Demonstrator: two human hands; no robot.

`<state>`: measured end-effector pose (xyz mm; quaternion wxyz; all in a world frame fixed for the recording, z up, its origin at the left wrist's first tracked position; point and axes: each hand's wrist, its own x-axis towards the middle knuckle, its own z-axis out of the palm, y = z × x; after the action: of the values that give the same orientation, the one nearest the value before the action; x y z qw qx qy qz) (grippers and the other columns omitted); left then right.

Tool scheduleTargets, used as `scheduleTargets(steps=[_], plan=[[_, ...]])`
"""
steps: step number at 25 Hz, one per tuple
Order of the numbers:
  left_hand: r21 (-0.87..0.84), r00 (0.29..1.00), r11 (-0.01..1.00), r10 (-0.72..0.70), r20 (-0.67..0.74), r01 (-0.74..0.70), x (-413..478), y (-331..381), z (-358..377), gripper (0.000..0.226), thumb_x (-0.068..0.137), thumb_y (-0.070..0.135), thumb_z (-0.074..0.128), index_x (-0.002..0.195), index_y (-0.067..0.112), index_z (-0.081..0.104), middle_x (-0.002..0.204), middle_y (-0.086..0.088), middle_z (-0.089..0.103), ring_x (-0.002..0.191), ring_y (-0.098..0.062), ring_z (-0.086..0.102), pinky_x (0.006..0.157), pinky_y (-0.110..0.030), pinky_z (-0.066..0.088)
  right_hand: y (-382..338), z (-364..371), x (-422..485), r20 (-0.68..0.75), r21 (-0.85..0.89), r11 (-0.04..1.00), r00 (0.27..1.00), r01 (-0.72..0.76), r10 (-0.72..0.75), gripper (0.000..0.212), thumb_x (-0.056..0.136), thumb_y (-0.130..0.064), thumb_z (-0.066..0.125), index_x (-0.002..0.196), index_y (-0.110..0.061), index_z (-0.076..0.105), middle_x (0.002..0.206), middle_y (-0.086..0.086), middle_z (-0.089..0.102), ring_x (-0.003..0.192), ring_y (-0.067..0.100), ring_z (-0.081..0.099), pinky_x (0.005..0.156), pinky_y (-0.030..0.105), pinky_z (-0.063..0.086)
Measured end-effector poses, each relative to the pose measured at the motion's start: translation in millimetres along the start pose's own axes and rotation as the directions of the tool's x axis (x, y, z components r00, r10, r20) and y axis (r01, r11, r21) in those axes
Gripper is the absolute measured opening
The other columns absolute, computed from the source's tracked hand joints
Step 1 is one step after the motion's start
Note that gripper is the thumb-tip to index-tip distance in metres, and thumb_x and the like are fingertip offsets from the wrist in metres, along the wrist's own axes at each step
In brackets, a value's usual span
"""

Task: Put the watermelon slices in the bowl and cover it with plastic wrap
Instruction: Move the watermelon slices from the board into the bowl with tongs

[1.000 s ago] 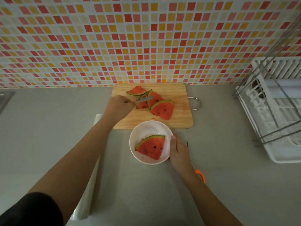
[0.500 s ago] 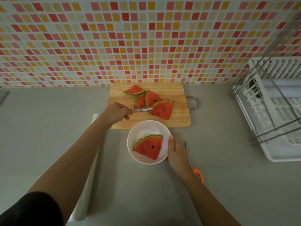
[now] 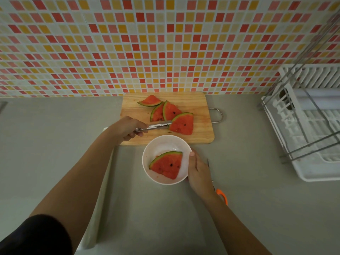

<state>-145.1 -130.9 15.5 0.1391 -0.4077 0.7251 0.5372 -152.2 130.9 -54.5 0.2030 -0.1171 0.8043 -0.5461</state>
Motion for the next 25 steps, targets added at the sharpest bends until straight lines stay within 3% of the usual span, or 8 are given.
scheduleTargets(steps=[10,20,25], plan=[[0.049,0.993,0.998,0.028,0.117,-0.034,7.0,-1.4,6.3,0.02,0.086,0.025,0.065,0.09,0.006,0.071,0.07,-0.005,0.061,0.046,-0.01,0.026,0.041,-0.02,0.019,-0.5,0.1,0.6,0.003,0.012,1.0,1.0,-0.024,0.024,0.032,0.1,-0.035,0.026,0.112,-0.032,0.056,0.091,-0.024,0.059,0.087,-0.019,0.052,0.068,-0.004,0.035],[0.003,0.997,0.997,0.072,0.02,-0.072,5.9,10.0,1.9,0.02,0.082,0.026,0.069,0.087,0.007,0.074,0.064,-0.004,0.062,0.042,-0.009,0.028,0.037,-0.018,0.022,-0.5,0.6,0.7,-0.01,0.016,1.0,1.0,-0.003,0.003,0.032,0.1,-0.034,0.027,0.114,-0.034,0.056,0.094,-0.027,0.058,0.091,-0.024,0.05,0.071,-0.005,0.033],[-0.037,0.999,0.998,0.051,0.016,-0.05,11.7,5.3,7.7,0.019,0.082,0.024,0.068,0.089,0.007,0.073,0.066,-0.005,0.062,0.039,-0.008,0.027,0.034,-0.017,0.019,1.6,1.3,1.2,-0.029,-0.002,1.0,1.0,-0.001,0.001,0.036,0.1,-0.033,0.027,0.115,-0.025,0.059,0.095,-0.018,0.06,0.088,-0.004,0.055,0.072,-0.003,0.034]])
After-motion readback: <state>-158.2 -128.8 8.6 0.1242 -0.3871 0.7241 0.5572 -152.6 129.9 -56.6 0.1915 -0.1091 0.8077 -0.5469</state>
